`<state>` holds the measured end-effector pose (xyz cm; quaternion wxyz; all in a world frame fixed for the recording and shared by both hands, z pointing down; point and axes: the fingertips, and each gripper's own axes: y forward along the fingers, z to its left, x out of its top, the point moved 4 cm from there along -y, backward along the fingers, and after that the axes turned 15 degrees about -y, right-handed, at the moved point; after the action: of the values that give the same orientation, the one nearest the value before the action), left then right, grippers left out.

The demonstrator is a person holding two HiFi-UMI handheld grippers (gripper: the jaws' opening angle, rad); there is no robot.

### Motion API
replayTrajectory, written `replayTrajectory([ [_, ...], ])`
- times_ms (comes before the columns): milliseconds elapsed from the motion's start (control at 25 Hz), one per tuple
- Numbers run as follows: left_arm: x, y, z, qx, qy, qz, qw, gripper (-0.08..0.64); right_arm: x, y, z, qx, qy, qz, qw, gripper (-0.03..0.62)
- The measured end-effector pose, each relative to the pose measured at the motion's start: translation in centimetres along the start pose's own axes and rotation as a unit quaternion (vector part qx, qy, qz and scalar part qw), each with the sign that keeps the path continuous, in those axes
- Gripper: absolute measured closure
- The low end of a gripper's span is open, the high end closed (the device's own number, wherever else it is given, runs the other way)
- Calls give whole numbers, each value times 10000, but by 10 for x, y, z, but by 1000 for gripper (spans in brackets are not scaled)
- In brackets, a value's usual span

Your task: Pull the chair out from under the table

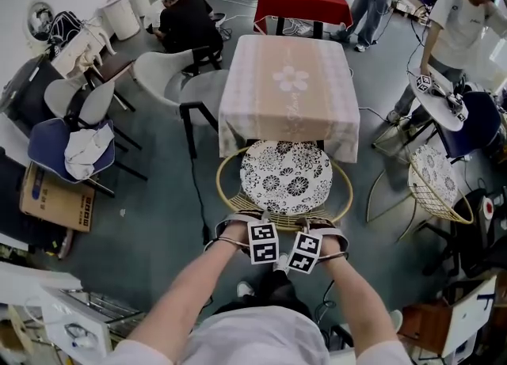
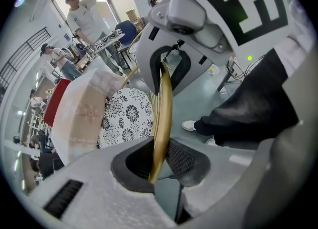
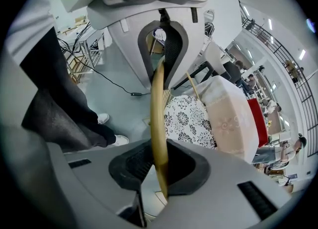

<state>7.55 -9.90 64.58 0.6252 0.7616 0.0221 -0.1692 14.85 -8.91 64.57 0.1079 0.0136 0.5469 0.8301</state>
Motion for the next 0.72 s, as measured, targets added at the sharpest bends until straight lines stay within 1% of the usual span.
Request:
replayTrajectory([
  [720,-18,-11,-38,-80,114,11,9999,491,20,-14,39,-24,96,65,9999,538],
])
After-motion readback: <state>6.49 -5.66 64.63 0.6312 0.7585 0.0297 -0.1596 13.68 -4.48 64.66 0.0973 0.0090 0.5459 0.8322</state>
